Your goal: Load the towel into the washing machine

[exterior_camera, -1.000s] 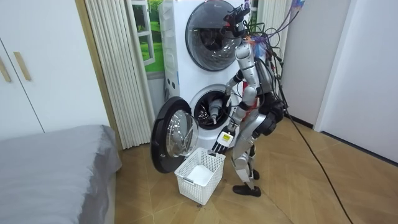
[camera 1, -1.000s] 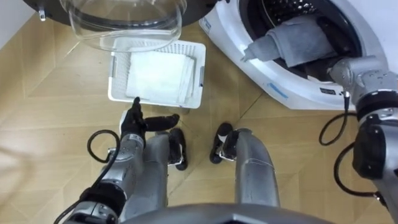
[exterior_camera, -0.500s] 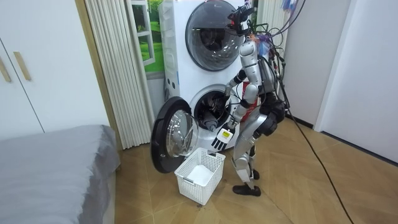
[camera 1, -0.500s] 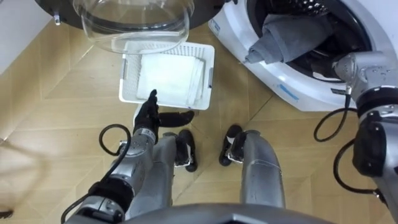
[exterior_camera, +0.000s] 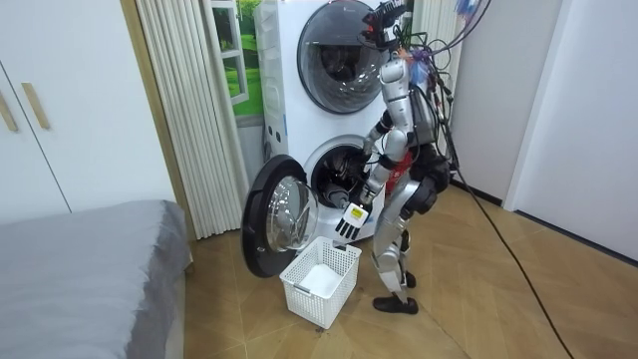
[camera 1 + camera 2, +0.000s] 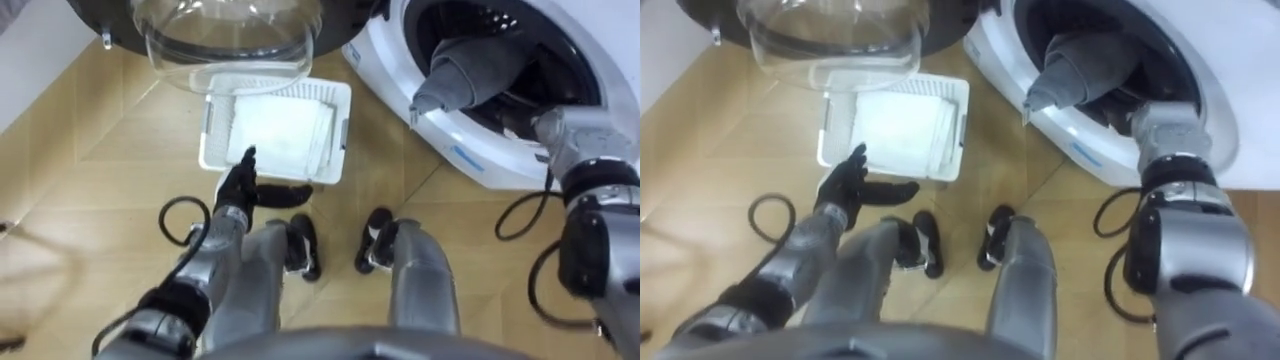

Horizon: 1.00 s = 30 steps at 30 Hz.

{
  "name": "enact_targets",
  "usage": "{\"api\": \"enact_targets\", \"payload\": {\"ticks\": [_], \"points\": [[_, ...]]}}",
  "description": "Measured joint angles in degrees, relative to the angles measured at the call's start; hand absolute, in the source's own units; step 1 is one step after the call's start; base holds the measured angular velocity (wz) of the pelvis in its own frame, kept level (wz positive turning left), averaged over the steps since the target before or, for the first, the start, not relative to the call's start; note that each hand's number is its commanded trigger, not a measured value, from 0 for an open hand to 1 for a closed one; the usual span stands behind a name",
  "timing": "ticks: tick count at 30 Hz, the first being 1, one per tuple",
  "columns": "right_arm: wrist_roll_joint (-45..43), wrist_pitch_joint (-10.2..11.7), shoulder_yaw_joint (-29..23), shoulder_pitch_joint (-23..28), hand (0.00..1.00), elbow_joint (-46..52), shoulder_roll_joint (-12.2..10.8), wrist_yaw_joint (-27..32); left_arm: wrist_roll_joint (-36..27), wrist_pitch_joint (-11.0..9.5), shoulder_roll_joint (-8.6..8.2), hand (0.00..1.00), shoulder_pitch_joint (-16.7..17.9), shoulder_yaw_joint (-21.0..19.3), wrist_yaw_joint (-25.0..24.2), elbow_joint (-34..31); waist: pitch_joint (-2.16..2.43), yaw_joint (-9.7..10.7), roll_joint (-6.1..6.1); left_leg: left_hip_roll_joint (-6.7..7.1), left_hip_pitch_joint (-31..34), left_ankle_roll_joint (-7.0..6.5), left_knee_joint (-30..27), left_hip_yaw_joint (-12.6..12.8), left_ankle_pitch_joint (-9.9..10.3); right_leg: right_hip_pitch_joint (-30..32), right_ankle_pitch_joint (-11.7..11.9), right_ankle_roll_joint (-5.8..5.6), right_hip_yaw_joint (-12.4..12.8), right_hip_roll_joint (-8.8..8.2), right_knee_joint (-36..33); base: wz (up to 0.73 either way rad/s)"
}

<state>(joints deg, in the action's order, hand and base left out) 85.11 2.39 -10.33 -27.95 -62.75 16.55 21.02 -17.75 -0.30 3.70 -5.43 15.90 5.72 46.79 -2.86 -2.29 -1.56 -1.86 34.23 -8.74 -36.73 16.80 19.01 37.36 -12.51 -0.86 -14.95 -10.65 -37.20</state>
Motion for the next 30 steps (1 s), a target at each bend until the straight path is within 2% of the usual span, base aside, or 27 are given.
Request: {"api": "enact_targets", "payload": {"ticks": [3, 5, 6, 7, 9, 11, 12, 14, 15, 17, 19, 21, 26, 30], "points": [[-7.1, 1.5, 5.2, 5.8, 0.00, -2.9, -2.2, -3.6, 2.2, -0.2, 1.83, 0.00, 1.4, 0.4, 0.0, 3.4, 0.17, 0.1, 0.31, -0.32, -4.6, 0.77, 3.8, 0.2, -0.5, -5.0, 1.3, -0.31, -0.1, 1.63, 4.9, -0.16], [-12.6, 1.9, 7.9, 10.2, 0.00, -5.1, -2.3, -5.0, 3.5, -0.6, 2.97, 0.00, 2.2, 0.4, 0.1, 4.7, 0.78, 0.0, 0.85, -0.49, -6.4, 1.16, 5.9, 0.2, -0.7, -7.1, 1.9, -0.44, -0.3, 2.50, 7.8, -0.10], [-17.4, 2.1, 9.2, 13.7, 0.00, -6.5, -2.4, -6.0, 4.9, -1.3, 3.79, 0.00, 2.9, -0.1, 0.2, 6.5, 0.89, 0.0, 1.05, -0.46, -7.8, 1.46, 7.1, 0.2, -0.9, -8.6, 2.2, -0.53, -0.2, 2.93, 9.3, -0.08], [-20.1, 2.2, 10.2, 15.1, 0.00, -7.2, -2.4, -6.5, 5.6, -1.4, 4.36, 0.00, 2.9, -0.1, 0.3, 7.2, 0.96, 0.1, 1.16, -0.43, -8.6, 1.64, 7.5, 0.2, -1.0, -9.5, 2.3, -0.60, -0.2, 3.13, 10.0, -0.09], [-28.8, 2.6, 13.2, 21.5, 0.00, -8.9, -2.4, -8.1, 7.4, -2.3, 6.64, 0.00, 5.2, -0.2, 0.5, 8.6, 1.18, 0.5, 1.41, -0.42, -11.8, 2.26, 9.9, 0.4, -1.4, -12.5, 2.5, -0.64, -0.1, 3.84, 12.6, -0.11], [-36.3, 2.9, 14.9, 25.3, 0.00, -9.8, -2.5, -9.7, 8.9, -2.9, 7.56, 0.00, 6.7, -1.2, 1.4, 8.9, 1.40, 0.8, 1.62, -0.41, -14.1, 2.94, 12.0, 0.4, -1.8, -14.7, 2.9, -0.53, -0.1, 4.17, 14.8, -0.17], [-41.7, 2.9, 15.8, 27.2, 0.00, -10.4, -2.6, -10.9, 10.4, -3.1, 7.61, 0.00, 7.5, -2.6, 1.4, 9.3, 1.62, 0.6, 1.58, -0.45, -16.0, 3.33, 13.5, 0.7, -2.1, -16.2, 3.2, -0.43, 0.5, 4.84, 16.0, -0.26], [-47.8, 2.9, 16.0, 29.0, 0.00, -10.9, -3.0, -12.3, 11.2, -4.4, 7.59, 0.00, 8.9, -4.2, 1.5, 10.9, 1.74, 0.7, 1.63, -0.43, -19.2, 4.00, 15.6, 0.5, -2.5, -19.1, 3.4, -0.21, 0.8, 5.43, 17.9, -0.22], [-50.3, 2.9, 16.7, 29.9, 0.00, -10.9, -3.1, -13.2, 11.2, -4.7, 7.71, 0.00, 9.8, -4.9, 1.6, 11.7, 2.11, 0.8, 1.67, -0.44, -21.1, 4.44, 16.9, 0.3, -2.8, -20.8, 3.6, -0.06, 0.8, 5.84, 19.0, -0.07], [-54.0, 2.9, 17.6, 31.4, 0.00, -10.7, -3.2, -14.6, 11.1, -4.9, 7.76, 0.00, 10.9, -6.1, 1.6, 12.7, 2.54, 0.8, 1.81, -0.61, -23.6, 5.01, 18.4, 0.2, -3.1, -23.5, 3.7, 0.19, 0.5, 6.43, 20.7, 0.00], [-58.5, 2.5, 18.0, 32.4, 0.00, -9.9, -3.5, -16.6, 11.2, -4.8, 7.81, 0.00, 13.4, -8.8, 1.5, 13.1, 2.74, 0.6, 1.57, -0.61, -27.7, 5.81, 21.1, 0.2, -3.8, -27.3, 3.9, 0.37, 0.6, 7.12, 22.6, 0.00], [-61.7, 2.1, 18.0, 32.6, 0.00, -9.3, -3.8, -17.9, 11.2, -4.6, 7.84, 0.00, 14.4, -10.8, 1.5, 14.4, 2.92, 0.6, 1.38, -0.70, -29.8, 6.21, 22.1, 0.0, -4.1, -29.3, 3.9, 0.47, 0.5, 7.59, 23.5, 0.05], [-66.1, 1.2, 17.9, 33.1, 0.00, -8.3, -5.0, -21.3, 12.3, -3.0, 7.44, 0.00, 16.5, -14.4, 1.6, 15.5, 2.79, 0.7, 0.73, -0.66, -33.8, 6.71, 23.8, -1.6, -4.4, -33.8, 4.0, 0.66, -0.3, 8.19, 25.8, 0.13], [-66.1, -0.5, 17.1, 33.8, 0.00, -8.3, -5.5, -23.8, 12.4, -0.5, 6.29, 0.00, 18.0, -15.7, 1.6, 16.7, 2.65, 0.7, 0.66, -0.42, -37.1, 6.76, 25.7, -2.0, -4.4, -37.2, 3.9, 0.49, -0.4, 8.63, 27.3, 0.02]]}}
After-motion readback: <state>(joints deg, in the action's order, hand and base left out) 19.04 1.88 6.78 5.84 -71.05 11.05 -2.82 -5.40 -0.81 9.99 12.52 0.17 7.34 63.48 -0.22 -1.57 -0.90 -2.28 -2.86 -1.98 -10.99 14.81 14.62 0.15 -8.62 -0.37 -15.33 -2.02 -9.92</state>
